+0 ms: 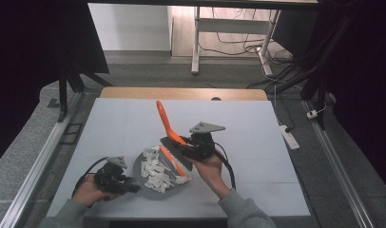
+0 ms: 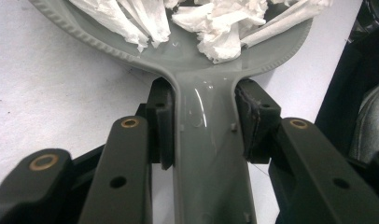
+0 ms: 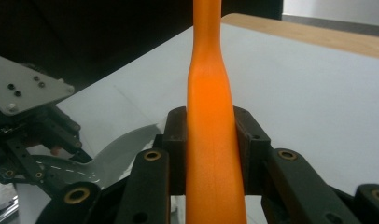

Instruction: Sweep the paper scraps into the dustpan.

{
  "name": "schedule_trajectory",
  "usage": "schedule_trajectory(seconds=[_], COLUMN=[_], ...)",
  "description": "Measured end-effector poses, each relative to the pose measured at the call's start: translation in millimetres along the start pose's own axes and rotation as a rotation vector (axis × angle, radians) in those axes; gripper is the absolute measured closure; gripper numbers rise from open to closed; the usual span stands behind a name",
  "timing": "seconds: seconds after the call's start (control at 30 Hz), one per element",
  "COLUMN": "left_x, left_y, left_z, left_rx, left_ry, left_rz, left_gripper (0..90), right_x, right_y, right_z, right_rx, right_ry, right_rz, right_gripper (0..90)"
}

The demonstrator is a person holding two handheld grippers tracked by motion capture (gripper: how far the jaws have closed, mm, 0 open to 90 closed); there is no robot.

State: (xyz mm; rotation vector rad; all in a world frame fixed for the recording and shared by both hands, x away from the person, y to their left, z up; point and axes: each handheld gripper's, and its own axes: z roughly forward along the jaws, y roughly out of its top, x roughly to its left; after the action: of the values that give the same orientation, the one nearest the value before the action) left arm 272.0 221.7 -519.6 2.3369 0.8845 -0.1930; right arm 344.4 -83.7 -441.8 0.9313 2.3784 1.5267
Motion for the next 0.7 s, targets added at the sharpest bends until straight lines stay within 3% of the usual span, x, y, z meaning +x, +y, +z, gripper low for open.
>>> schedule_trajectory(seconds=[0.13, 0.27, 0.4, 0.5, 0.6, 0.7], left_x=[-0.9, -1.7, -2.8, -5.5, -10.0, -13.1], left_y=[-0.8, -1.1, -1.9, -3.2, -4.5, -5.0], left_z=[0.8, 2.0, 3.1, 4.2, 6.0, 8.6], left_rx=[-0.006, -0.005, -0.007, -0.011, -0.006, -0.002], left_ry=[0.007, 0.008, 0.009, 0.01, 0.015, 0.017], left_rz=[-0.003, -0.006, -0.012, -0.022, -0.026, -0.03], left_gripper=[61.2, 61.2, 61.2, 61.2, 61.2, 61.2], right_x=[-8.5, -16.4, -26.3, -30.0, -26.3, -9.6], right_y=[-1.4, -7.8, -23.5, -49.2, -56.0, -56.8], right_z=[-10.0, -15.2, -20.7, -16.5, -12.3, -6.6], right_rx=[-0.001, 0.033, 0.107, 0.189, 0.21, 0.216], right_ry=[-0.021, -0.063, -0.159, -0.207, -0.202, -0.177], right_rz=[0.012, 0.003, 0.022, 0.064, 0.084, 0.06], right_gripper=[70.1, 70.1, 70.1, 70.2, 70.2, 70.2])
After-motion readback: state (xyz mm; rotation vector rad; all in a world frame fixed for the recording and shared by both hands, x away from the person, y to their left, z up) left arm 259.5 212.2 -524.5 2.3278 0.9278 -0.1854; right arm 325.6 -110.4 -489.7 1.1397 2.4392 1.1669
